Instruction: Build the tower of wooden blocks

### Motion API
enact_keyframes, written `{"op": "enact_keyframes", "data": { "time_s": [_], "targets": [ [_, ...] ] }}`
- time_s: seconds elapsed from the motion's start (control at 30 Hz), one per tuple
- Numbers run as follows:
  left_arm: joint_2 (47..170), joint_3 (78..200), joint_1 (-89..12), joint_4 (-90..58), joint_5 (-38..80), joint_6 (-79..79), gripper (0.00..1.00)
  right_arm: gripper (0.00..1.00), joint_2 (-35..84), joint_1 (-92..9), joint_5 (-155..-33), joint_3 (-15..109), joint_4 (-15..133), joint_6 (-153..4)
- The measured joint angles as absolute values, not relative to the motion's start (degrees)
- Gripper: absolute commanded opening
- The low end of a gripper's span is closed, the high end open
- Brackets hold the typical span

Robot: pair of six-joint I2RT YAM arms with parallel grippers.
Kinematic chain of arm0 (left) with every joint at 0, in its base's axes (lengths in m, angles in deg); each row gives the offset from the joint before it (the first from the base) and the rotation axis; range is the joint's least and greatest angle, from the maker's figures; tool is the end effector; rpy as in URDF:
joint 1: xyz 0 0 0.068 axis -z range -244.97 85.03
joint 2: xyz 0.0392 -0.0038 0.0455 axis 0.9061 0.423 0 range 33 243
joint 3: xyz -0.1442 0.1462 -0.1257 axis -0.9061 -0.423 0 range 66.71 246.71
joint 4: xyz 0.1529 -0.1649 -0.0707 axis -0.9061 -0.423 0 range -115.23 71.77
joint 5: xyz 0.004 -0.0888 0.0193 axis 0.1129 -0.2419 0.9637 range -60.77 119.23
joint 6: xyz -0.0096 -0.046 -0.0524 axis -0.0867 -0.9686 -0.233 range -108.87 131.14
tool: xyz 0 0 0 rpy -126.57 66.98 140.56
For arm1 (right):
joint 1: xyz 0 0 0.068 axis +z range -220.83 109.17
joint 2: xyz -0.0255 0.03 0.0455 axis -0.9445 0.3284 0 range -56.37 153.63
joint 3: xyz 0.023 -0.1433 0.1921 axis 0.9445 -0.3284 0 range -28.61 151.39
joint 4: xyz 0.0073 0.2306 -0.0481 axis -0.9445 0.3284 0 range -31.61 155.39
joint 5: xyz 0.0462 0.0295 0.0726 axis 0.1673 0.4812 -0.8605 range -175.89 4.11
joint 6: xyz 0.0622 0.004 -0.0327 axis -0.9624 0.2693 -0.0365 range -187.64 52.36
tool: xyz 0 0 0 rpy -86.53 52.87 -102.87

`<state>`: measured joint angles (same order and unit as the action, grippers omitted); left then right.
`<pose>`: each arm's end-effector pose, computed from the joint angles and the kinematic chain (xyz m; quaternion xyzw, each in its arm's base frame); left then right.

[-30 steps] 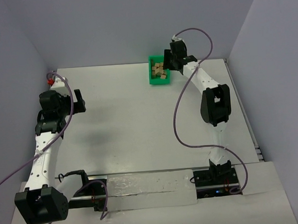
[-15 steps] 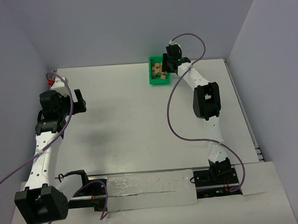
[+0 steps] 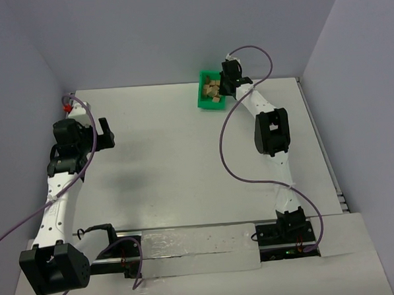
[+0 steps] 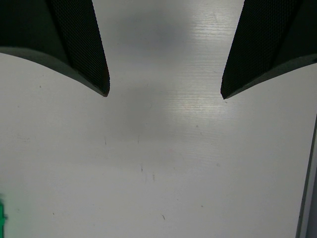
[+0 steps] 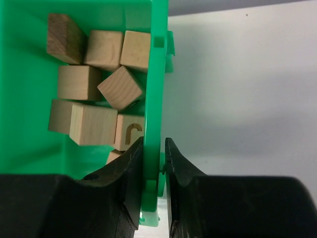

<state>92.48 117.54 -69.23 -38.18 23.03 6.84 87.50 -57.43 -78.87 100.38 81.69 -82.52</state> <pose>0.2418 0.0117 0.2761 -0.0365 0.8583 -0.0467 0.5097 0.5219 0.1172 0.1707 0.0384 0.8974 0.0531 0.4363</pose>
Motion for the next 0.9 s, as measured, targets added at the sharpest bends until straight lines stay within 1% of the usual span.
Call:
{"op": "enact_keyframes", "data": {
  "time_s": [0.03,0.07,0.3,0.47,0.63,0.8,0.9],
  "targets": [
    [92.6,117.5,-69.2,-38.2,23.0,6.9,0.99,0.02,87.5,-57.4,-78.9,100.4,81.7,-82.3],
    [92.7,117.5,-69.2,-38.2,23.1,6.9,0.99,0.00,87.5,-57.5,-79.0,100.4,81.7,-82.1],
    [93.2,117.5,-69.2,-38.2,23.8,6.9,0.99,0.00,87.3,-57.5,-79.7,100.1,81.6,-79.7],
    [93.2,117.5,-69.2,-38.2,24.1,6.9,0.99,0.00,83.1,-56.9,-79.9,95.6,83.0,-74.4],
    [93.1,117.6,-69.2,-38.9,24.1,6.9,0.99,0.00,72.3,-54.3,-78.6,84.3,82.5,-65.8],
    [92.8,119.1,-69.2,-40.6,24.6,6.9,0.99,0.00,57.8,-48.5,-74.9,68.1,76.0,-55.6],
    [91.7,119.8,-69.3,-41.3,24.7,6.8,0.99,0.00,51.0,-44.2,-72.0,60.1,71.5,-48.5]
  ]
}}
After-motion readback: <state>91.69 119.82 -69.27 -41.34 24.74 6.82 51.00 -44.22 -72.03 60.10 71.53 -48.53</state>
